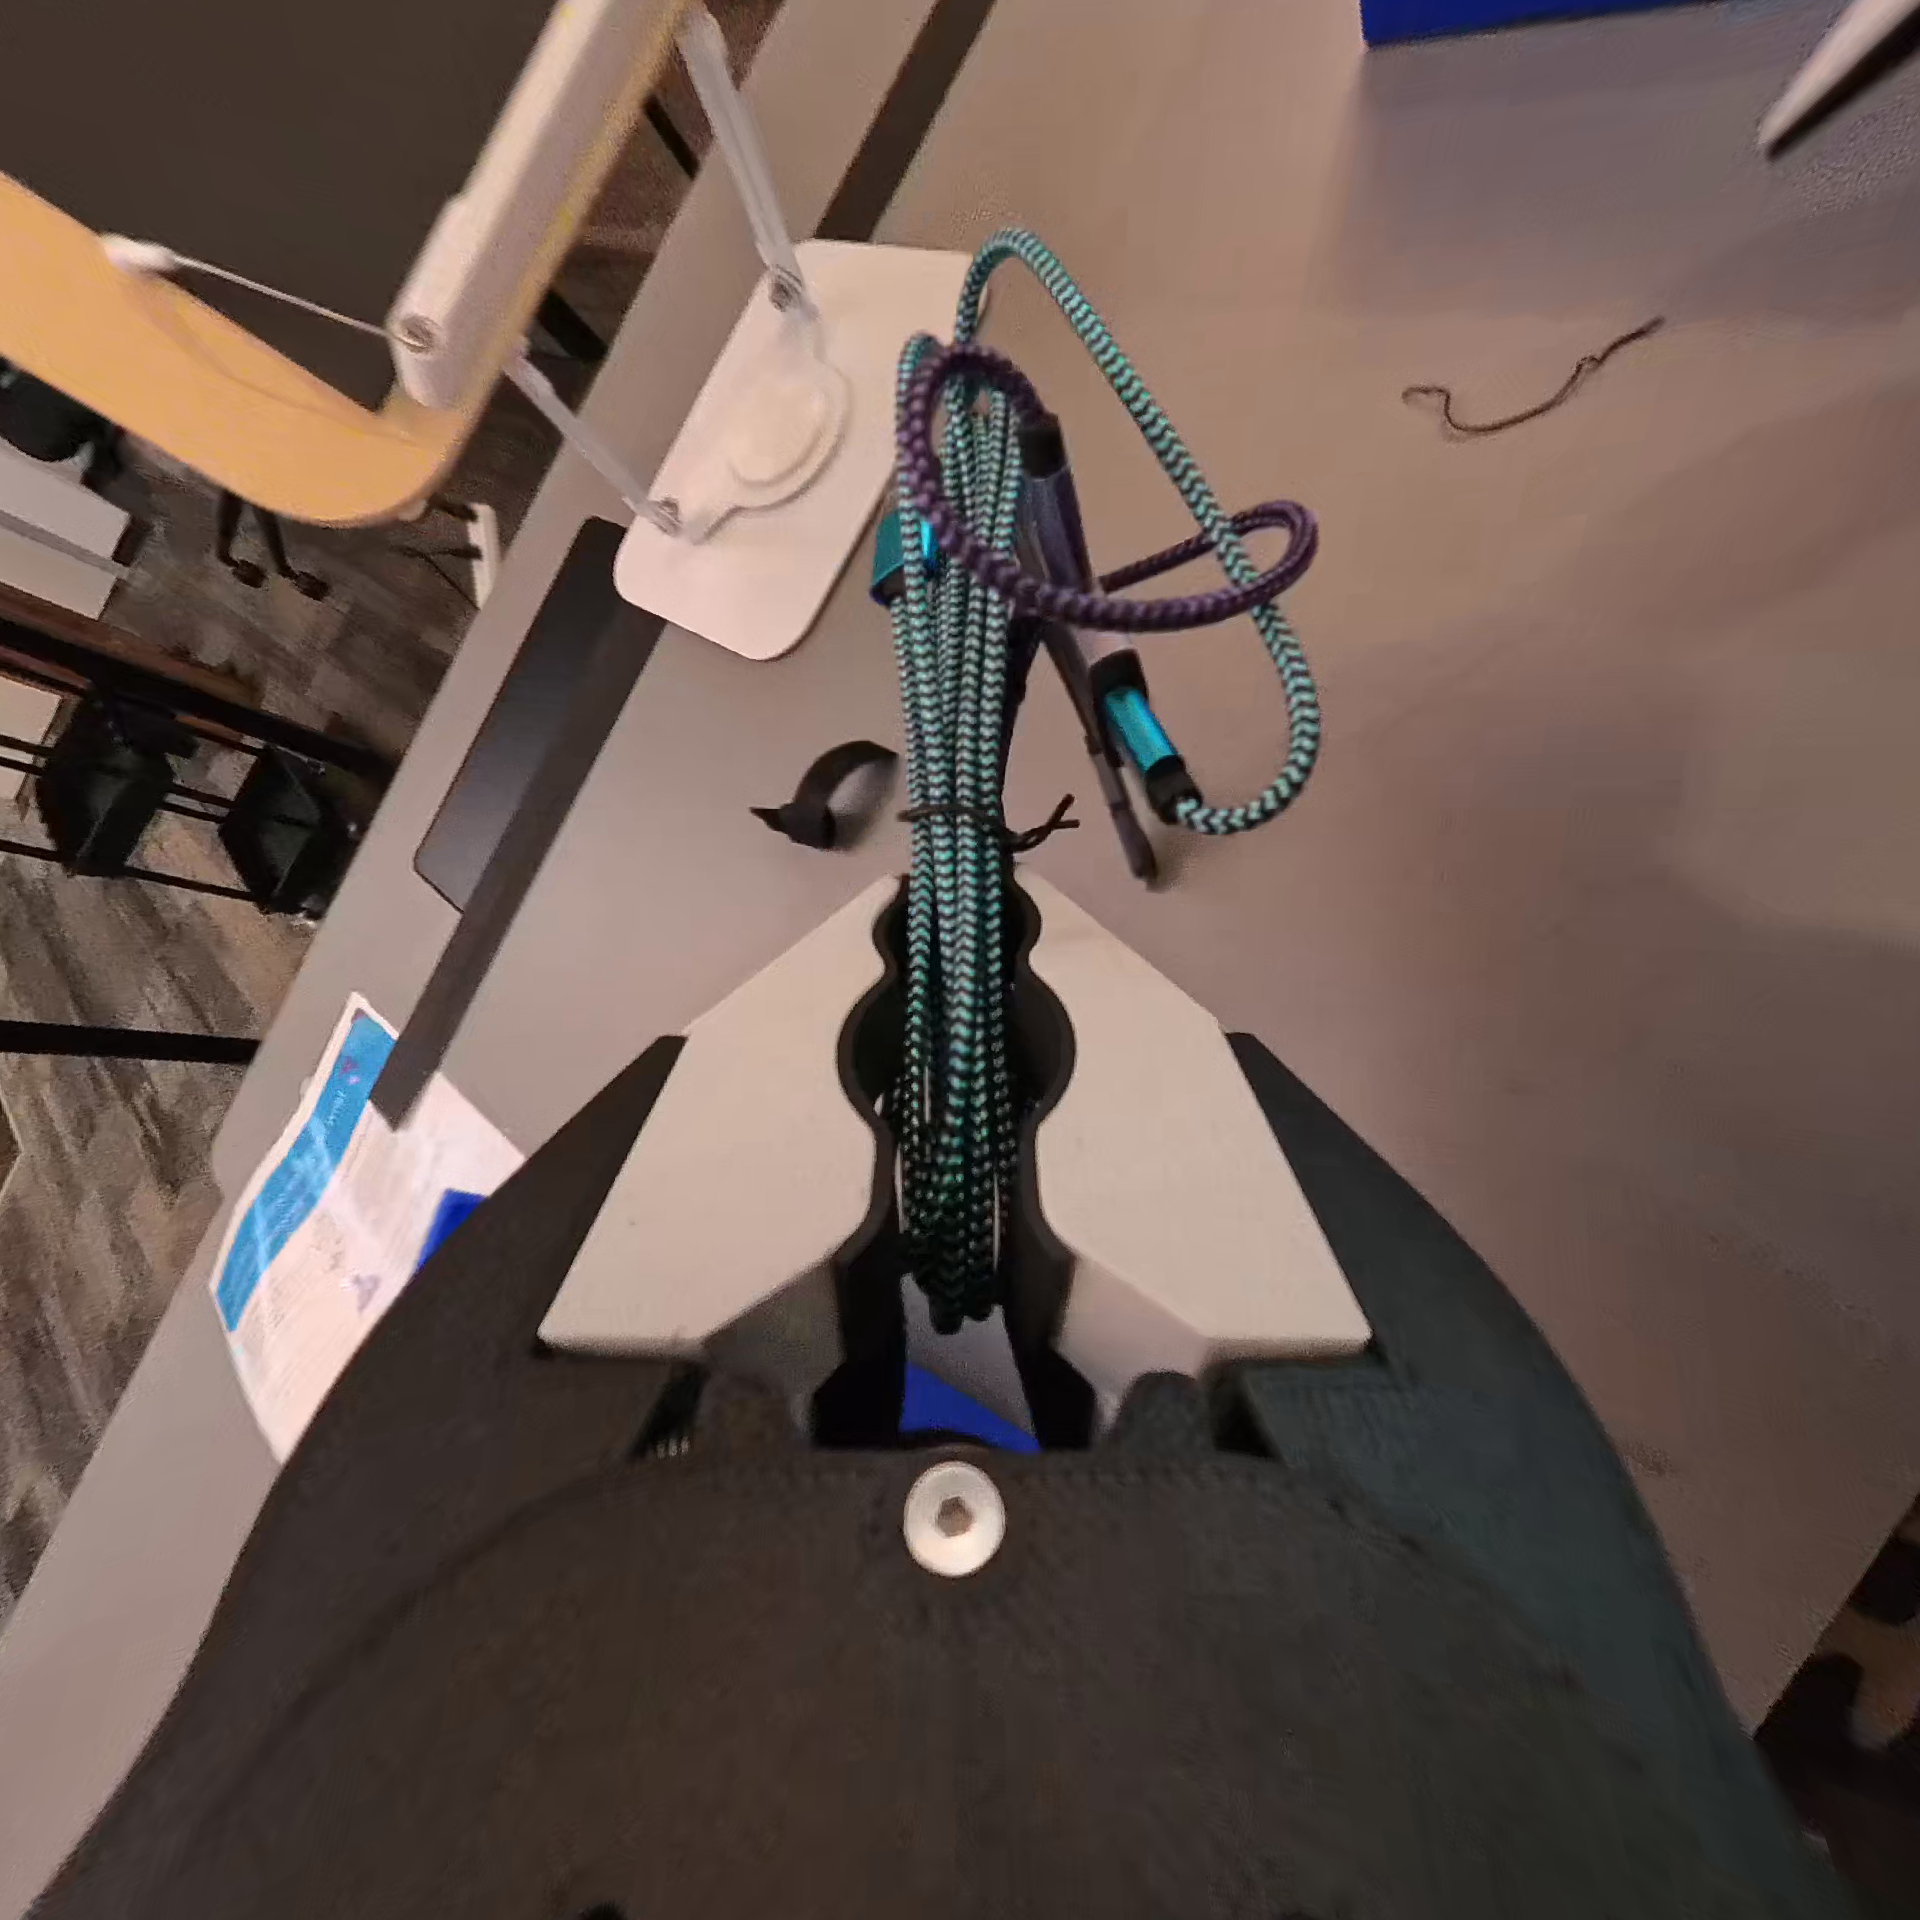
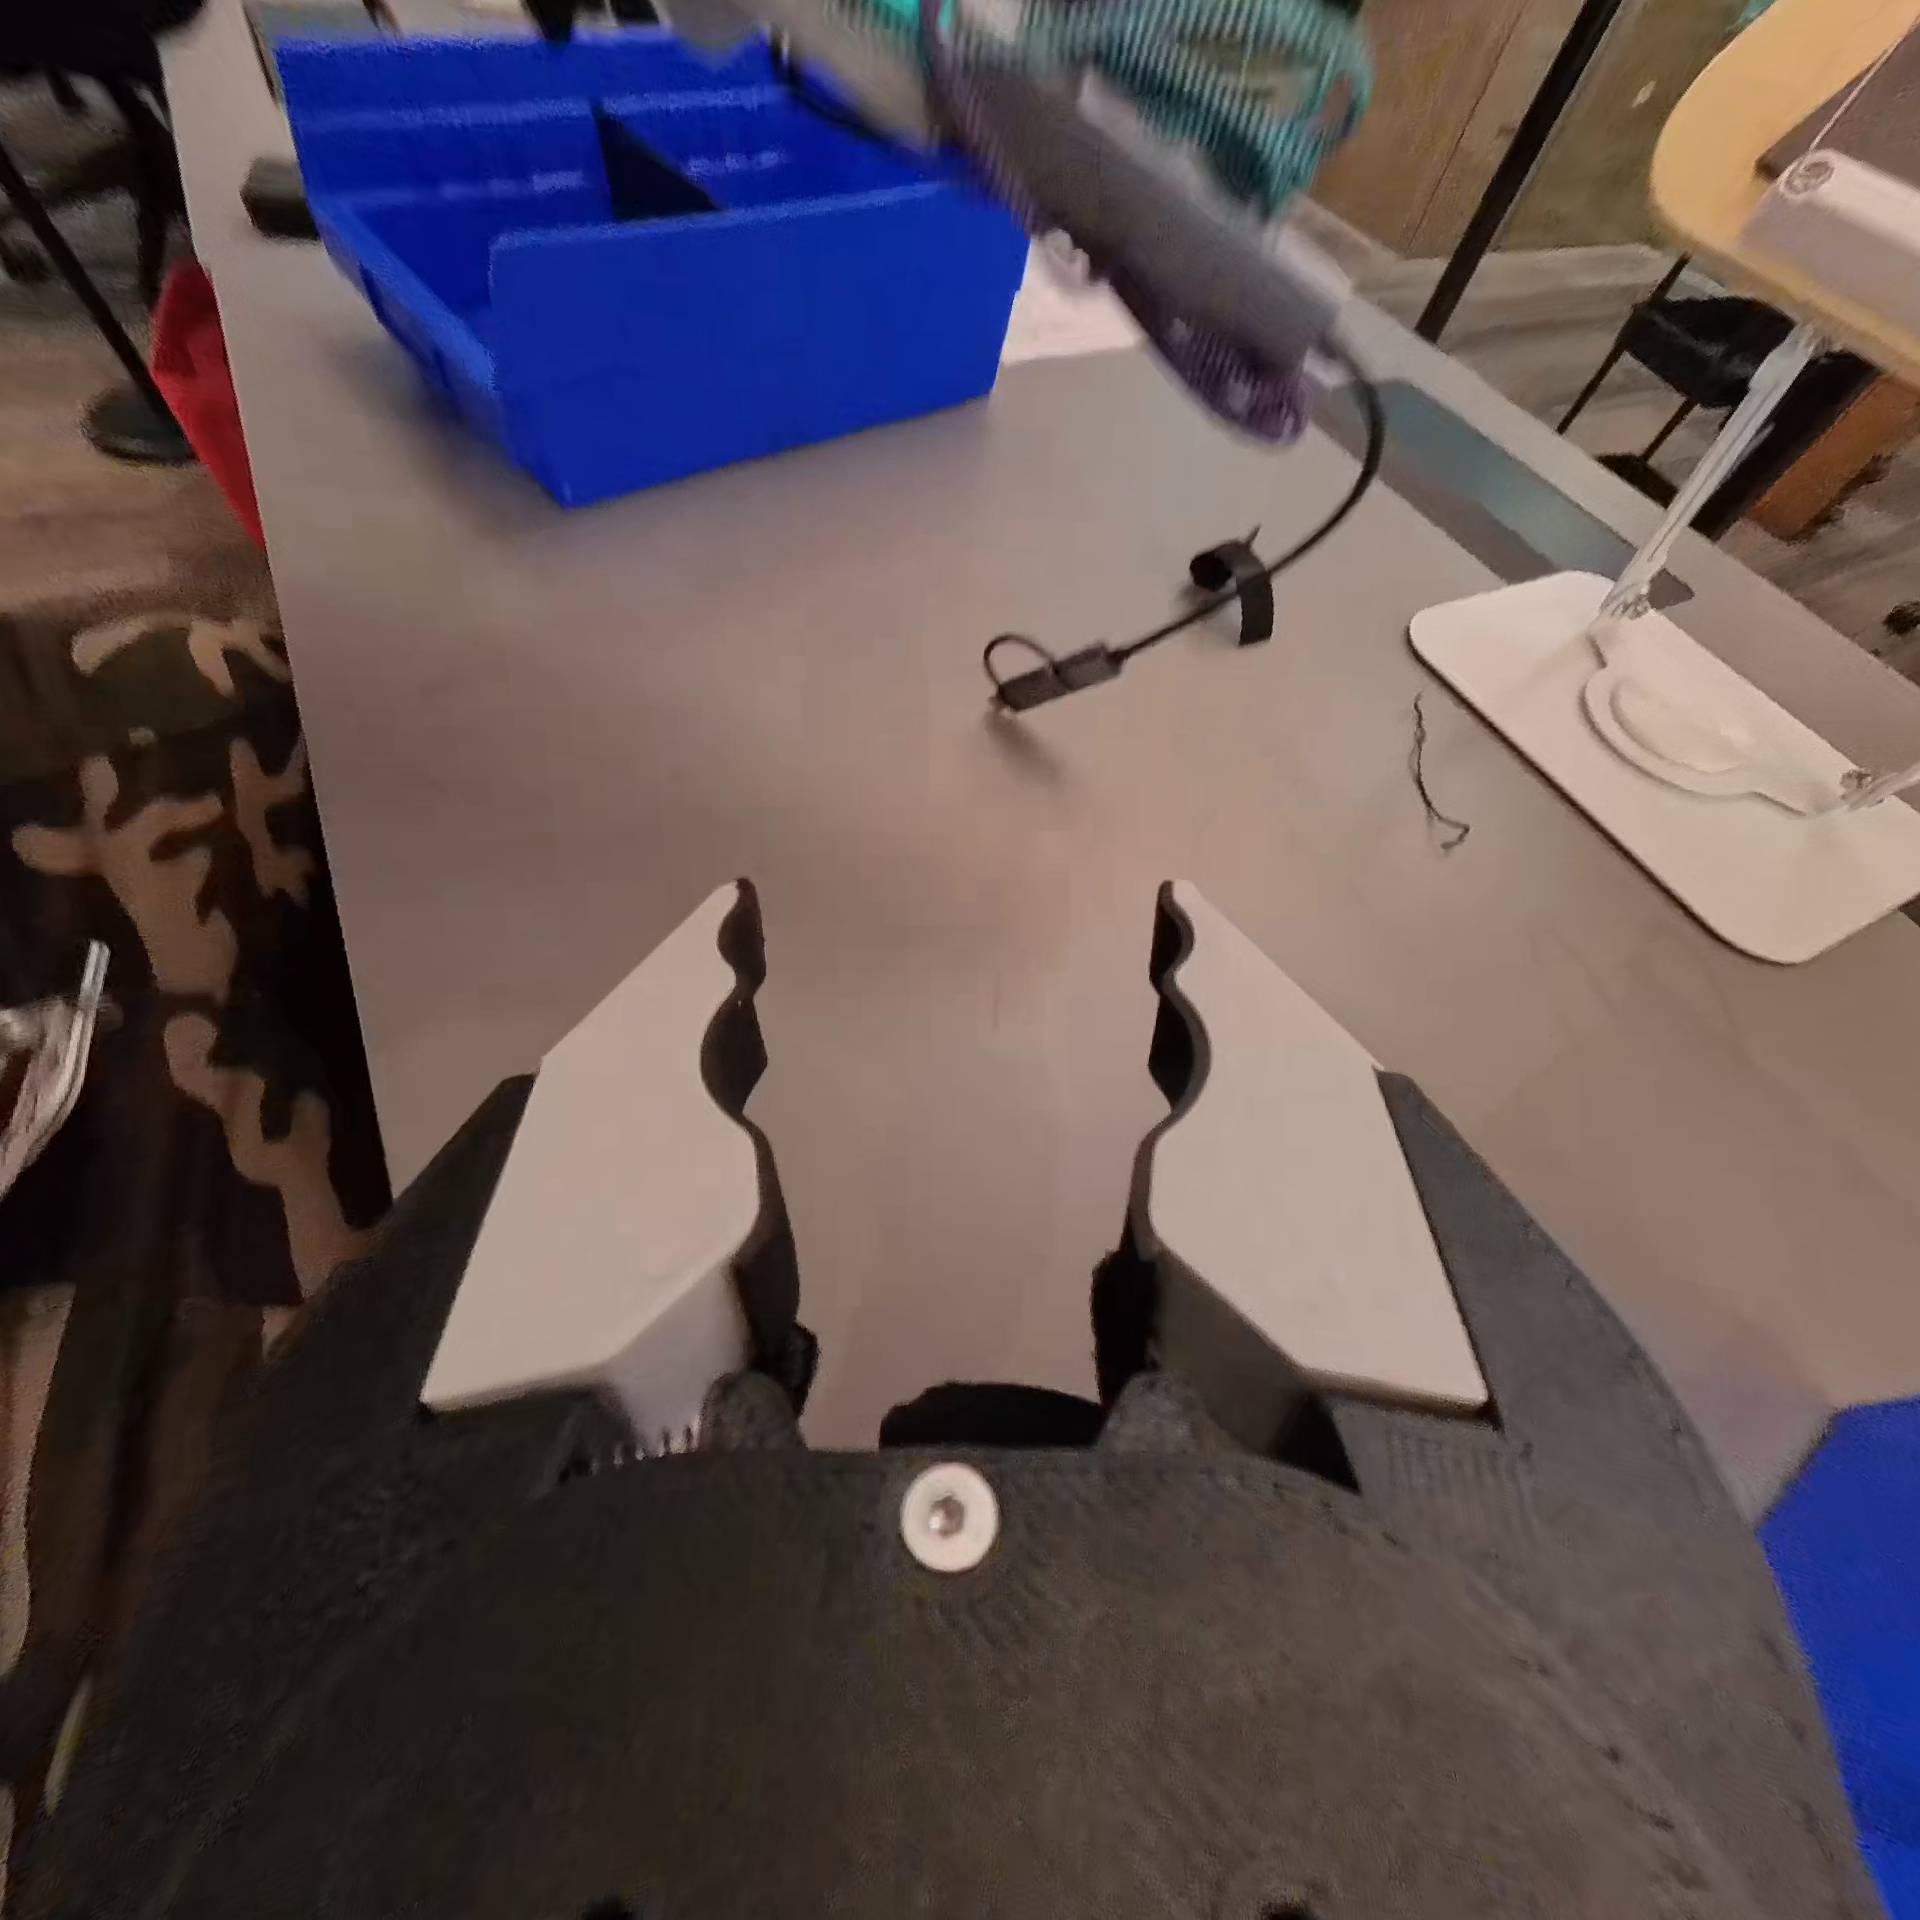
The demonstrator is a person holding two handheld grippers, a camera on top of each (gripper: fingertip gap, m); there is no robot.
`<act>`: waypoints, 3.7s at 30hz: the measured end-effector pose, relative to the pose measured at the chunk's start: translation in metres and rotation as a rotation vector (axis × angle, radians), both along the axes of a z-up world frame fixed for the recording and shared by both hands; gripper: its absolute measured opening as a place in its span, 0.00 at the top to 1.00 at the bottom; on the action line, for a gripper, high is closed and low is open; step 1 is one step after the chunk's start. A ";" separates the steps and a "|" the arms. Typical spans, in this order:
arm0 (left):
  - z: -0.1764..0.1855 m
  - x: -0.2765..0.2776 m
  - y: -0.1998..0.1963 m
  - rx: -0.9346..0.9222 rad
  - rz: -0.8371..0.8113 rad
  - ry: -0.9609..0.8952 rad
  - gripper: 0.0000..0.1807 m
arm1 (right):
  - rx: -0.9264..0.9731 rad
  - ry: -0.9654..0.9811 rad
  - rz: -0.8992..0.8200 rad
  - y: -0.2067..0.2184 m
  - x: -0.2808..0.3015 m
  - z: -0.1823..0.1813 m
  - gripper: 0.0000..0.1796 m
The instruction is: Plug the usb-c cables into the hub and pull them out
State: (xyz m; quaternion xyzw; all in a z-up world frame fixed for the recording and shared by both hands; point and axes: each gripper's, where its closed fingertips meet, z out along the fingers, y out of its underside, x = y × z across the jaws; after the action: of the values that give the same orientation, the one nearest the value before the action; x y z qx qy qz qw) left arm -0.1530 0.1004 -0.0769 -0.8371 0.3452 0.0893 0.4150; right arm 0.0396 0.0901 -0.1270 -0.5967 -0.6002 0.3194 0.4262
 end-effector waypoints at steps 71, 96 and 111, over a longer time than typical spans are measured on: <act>-0.119 0.090 -0.028 -0.314 -0.015 -0.510 0.96 | -0.130 -0.042 0.097 -0.011 -0.063 -0.049 0.81; -0.088 0.098 -0.027 -0.368 0.018 -1.037 0.97 | -0.226 -0.166 0.111 -0.012 -0.038 -0.083 0.91; -0.053 0.099 -0.018 -0.244 -0.118 -0.960 0.97 | -0.296 -0.108 0.251 -0.036 -0.023 -0.076 0.89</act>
State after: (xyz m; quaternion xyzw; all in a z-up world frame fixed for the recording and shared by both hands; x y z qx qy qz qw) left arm -0.0542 0.0828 -0.1296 -0.8052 0.1702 -0.3707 0.4305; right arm 0.0163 0.0537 -0.2034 -0.5896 -0.6385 0.4222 0.2578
